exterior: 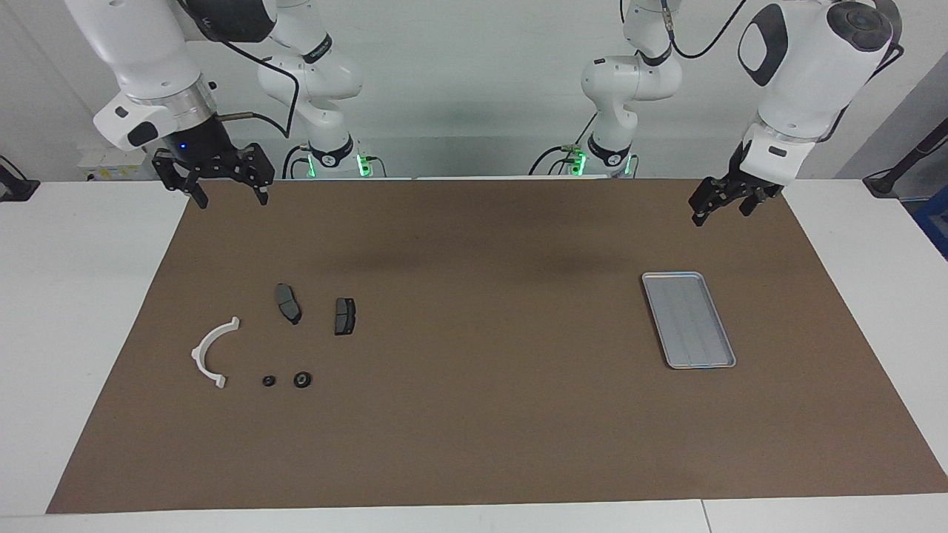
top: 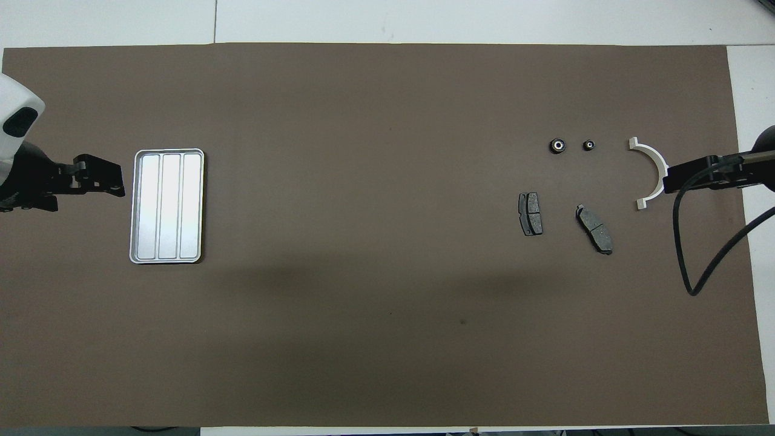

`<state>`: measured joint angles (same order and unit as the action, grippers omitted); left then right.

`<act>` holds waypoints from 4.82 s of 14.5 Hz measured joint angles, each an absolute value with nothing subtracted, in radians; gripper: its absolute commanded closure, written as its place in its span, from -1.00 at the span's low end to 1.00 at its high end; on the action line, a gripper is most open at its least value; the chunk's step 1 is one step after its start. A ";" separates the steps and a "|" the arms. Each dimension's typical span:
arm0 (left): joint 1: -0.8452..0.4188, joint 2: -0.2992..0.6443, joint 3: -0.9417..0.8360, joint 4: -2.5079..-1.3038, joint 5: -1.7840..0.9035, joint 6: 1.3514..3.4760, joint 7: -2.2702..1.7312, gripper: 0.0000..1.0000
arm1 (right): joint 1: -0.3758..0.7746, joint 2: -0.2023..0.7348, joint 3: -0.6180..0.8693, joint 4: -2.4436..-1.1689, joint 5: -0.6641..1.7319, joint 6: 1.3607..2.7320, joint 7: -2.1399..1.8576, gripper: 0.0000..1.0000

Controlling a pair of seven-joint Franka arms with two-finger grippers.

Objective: Pick bearing gear from pile to tray

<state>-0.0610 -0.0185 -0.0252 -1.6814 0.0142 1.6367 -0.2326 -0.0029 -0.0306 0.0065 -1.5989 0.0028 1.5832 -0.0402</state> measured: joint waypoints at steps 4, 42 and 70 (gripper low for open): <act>-0.061 -0.019 -0.025 -1.681 0.014 1.637 -0.233 -1.00 | -0.003 -0.031 0.007 -1.598 0.003 1.583 -0.040 -1.00; -0.061 -0.019 -0.025 -1.681 0.014 1.637 -0.233 -1.00 | 0.049 0.538 0.008 -1.629 -0.049 2.156 0.152 -1.00; -0.061 -0.019 -0.025 -1.681 0.014 1.637 -0.233 -1.00 | 0.046 0.627 0.005 -1.562 -0.051 2.213 0.207 0.15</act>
